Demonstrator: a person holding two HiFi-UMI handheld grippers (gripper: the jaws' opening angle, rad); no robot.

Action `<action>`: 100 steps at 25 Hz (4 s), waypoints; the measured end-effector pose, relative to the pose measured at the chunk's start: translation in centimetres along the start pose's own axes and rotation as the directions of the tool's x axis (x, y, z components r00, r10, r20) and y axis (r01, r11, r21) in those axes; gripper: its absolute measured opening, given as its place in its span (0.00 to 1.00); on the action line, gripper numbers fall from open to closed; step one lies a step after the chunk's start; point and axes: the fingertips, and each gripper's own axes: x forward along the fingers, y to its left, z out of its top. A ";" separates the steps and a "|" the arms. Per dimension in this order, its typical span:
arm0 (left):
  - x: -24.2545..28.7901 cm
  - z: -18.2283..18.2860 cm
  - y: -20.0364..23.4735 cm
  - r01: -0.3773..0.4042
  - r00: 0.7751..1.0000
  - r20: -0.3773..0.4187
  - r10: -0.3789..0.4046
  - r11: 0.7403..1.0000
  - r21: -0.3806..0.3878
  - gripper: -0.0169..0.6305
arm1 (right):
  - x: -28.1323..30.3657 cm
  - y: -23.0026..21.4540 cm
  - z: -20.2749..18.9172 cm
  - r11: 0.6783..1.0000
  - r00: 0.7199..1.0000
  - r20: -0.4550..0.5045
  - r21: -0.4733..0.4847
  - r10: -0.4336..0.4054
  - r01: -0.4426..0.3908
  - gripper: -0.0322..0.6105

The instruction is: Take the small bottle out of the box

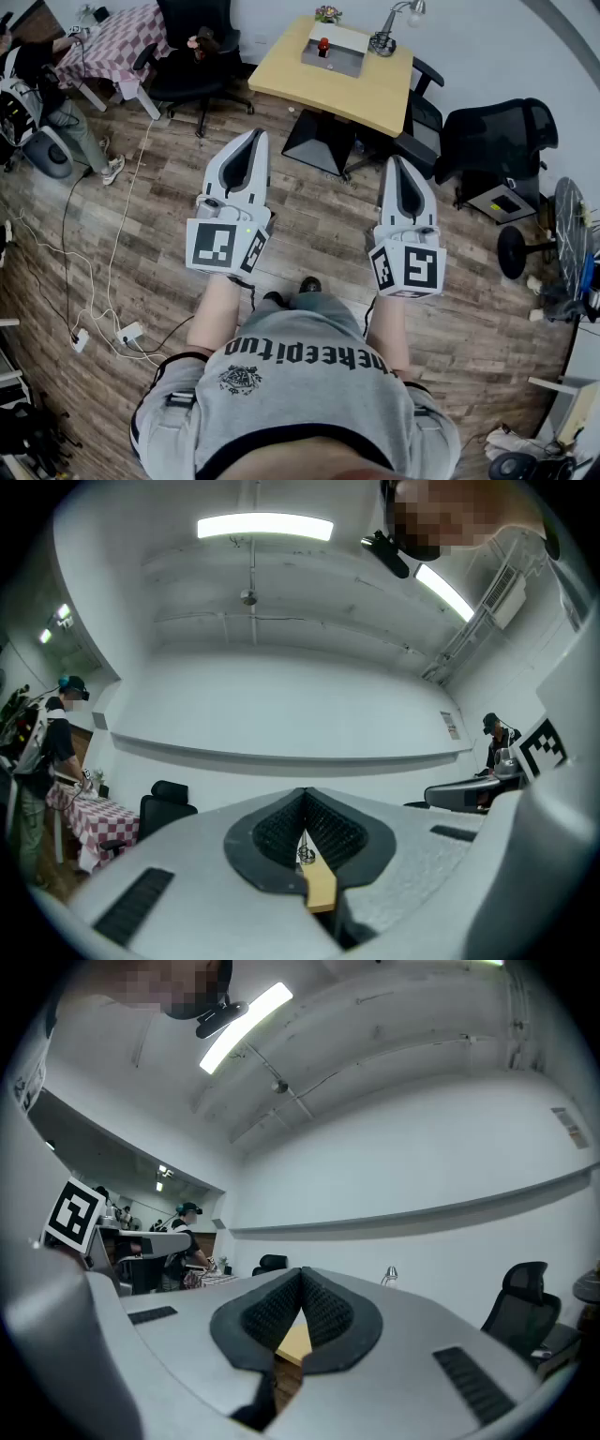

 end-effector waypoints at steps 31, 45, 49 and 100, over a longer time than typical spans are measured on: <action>5.5 -1.5 -3.4 -0.009 1.000 0.015 0.008 0.999 0.039 0.03 | 3.3 -5.4 -1.4 0.995 0.997 0.045 0.076 0.061 -0.065 0.05; 15.6 -4.3 1.7 0.028 0.999 0.015 -0.028 0.999 0.028 0.03 | 13.7 -8.8 -3.2 0.998 0.999 0.038 0.066 0.015 -0.018 0.05; 18.9 -4.6 4.6 0.032 0.999 0.022 -0.033 0.999 0.028 0.03 | 17.9 -9.3 -3.2 0.998 0.999 0.043 0.058 0.004 -0.007 0.05; 47.6 -13.5 20.2 0.052 0.999 0.007 -0.052 0.999 0.008 0.03 | 49.7 -17.4 -9.1 0.998 0.999 0.042 0.058 0.001 -0.003 0.05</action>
